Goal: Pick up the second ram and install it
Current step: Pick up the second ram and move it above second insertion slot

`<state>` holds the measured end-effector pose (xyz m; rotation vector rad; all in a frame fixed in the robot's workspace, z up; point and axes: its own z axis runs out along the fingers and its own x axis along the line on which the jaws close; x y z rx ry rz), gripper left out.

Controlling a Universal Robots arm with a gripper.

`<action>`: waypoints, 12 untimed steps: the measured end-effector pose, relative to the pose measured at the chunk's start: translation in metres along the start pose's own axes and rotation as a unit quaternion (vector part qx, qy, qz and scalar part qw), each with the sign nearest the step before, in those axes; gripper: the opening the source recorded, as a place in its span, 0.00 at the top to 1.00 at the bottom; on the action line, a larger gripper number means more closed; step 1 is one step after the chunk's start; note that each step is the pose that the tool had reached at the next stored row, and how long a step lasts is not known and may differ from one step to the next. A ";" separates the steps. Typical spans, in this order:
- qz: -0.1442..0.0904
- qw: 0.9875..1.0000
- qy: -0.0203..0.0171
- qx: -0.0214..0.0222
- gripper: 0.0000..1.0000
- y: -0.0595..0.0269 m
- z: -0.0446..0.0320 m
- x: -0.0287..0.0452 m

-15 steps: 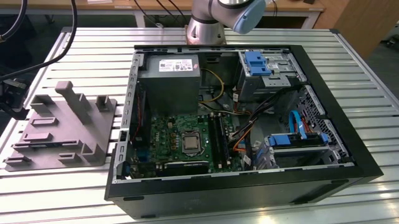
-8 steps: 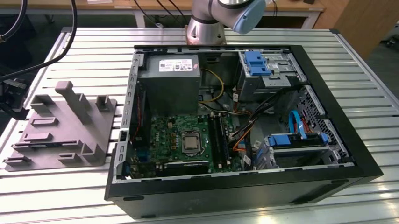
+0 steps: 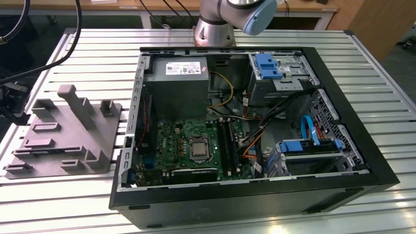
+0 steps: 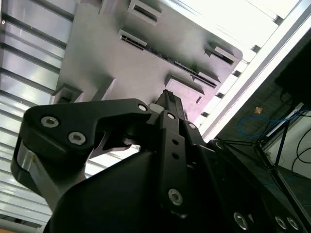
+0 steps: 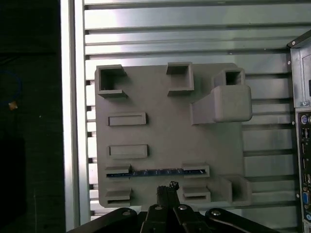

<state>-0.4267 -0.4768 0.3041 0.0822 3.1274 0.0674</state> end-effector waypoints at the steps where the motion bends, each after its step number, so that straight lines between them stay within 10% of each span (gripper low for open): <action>1: -0.006 1.000 0.000 0.000 0.90 0.0000 0.0001 0.0000; 7: -0.059 0.998 0.003 -0.001 0.90 -0.0001 0.0009 0.0000; 12: -0.104 0.995 0.005 -0.001 0.90 -0.0001 0.0018 0.0000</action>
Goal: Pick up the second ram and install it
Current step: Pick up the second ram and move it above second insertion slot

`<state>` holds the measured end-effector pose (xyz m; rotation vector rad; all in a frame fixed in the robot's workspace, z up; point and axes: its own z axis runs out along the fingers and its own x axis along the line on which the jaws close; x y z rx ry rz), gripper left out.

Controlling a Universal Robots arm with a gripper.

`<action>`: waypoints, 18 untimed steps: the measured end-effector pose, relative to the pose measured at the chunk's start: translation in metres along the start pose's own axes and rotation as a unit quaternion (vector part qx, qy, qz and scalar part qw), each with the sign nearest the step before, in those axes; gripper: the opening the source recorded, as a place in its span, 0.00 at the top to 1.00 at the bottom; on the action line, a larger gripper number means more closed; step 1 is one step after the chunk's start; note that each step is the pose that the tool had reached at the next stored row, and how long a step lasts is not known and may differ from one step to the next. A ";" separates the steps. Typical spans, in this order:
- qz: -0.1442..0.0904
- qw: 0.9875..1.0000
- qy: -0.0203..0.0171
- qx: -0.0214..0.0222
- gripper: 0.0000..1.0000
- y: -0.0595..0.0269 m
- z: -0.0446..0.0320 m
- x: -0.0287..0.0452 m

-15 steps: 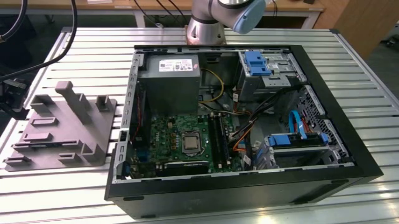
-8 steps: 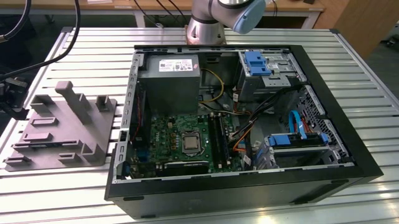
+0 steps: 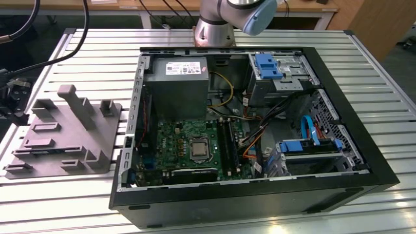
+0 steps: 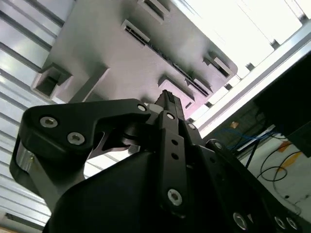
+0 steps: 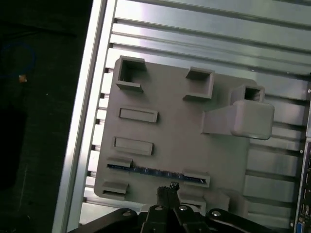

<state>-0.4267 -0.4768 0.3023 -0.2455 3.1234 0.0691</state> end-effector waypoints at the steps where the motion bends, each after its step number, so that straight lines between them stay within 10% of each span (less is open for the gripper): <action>1: -0.009 1.000 0.000 0.000 0.90 0.0000 0.0002 0.0000; 10: -0.091 0.996 0.004 -0.001 0.90 -0.0001 0.0018 0.0000; 18: -0.163 0.987 0.007 -0.002 0.90 -0.0001 0.0034 0.0000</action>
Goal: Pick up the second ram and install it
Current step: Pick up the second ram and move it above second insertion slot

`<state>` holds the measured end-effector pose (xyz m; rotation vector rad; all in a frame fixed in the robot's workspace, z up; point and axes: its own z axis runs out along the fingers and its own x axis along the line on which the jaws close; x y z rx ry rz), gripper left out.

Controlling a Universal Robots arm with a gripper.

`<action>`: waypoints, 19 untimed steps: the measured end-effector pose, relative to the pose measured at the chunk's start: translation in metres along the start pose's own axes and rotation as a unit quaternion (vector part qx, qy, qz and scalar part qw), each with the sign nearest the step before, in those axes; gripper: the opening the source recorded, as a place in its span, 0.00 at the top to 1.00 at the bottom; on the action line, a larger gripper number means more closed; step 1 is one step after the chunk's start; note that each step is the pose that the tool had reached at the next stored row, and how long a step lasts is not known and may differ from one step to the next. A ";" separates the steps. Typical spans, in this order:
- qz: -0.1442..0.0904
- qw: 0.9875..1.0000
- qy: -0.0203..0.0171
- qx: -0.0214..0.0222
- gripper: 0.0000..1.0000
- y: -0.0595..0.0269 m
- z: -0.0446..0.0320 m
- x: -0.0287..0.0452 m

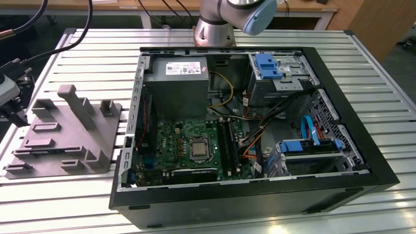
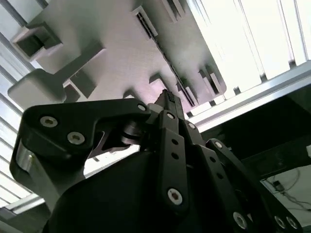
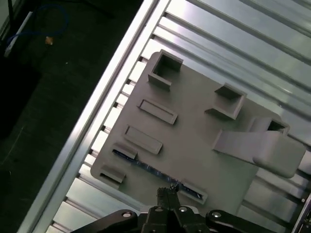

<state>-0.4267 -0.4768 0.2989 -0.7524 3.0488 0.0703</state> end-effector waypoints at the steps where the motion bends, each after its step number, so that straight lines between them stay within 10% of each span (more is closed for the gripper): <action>1: -0.009 1.000 0.000 0.000 0.90 0.0000 0.0002 0.0000; 10: -0.091 0.996 0.004 -0.001 0.90 -0.0001 0.0021 0.0000; 19: -0.172 0.985 0.007 -0.002 0.90 -0.0002 0.0042 0.0000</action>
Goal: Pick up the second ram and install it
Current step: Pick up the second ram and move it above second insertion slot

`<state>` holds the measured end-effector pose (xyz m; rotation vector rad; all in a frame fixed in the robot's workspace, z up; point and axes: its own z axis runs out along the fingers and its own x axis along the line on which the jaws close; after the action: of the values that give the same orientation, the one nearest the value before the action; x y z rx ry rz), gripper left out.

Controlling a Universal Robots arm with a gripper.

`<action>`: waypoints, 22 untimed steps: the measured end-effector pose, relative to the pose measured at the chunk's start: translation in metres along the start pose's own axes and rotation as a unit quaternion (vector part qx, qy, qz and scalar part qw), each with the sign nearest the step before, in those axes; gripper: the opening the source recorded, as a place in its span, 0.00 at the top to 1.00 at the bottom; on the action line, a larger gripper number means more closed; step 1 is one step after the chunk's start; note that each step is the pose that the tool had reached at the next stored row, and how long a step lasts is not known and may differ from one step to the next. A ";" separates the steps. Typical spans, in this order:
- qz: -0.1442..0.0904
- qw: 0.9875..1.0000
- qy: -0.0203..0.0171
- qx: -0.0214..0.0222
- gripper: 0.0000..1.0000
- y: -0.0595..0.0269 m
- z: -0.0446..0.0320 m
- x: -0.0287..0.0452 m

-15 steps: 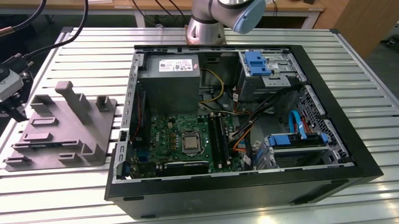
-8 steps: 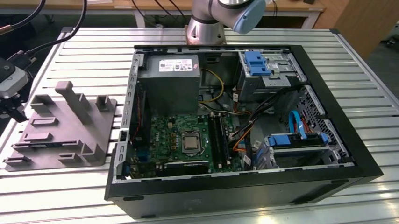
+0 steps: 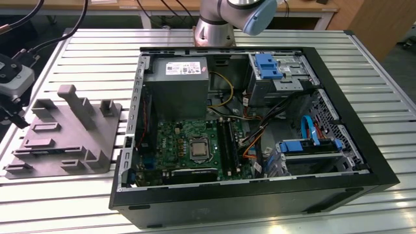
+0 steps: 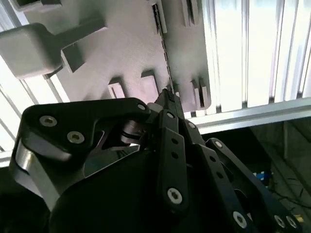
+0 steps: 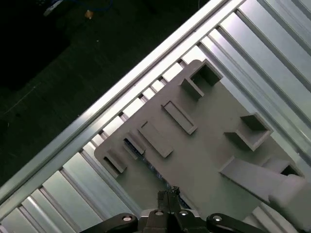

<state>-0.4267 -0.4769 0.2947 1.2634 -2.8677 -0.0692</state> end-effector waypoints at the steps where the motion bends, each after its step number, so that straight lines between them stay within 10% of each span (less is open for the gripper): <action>1: -0.009 1.000 0.000 0.000 0.90 0.0000 0.0002 0.0000; 11: -0.099 0.995 0.004 -0.001 0.90 -0.0001 0.0024 0.0000; 16: -0.144 0.990 0.006 -0.002 0.90 -0.0002 0.0035 0.0000; 22: -0.198 0.980 0.009 -0.002 0.90 -0.0002 0.0050 0.0001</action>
<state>-0.4267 -0.4769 0.2897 1.8026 -2.5532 -0.0651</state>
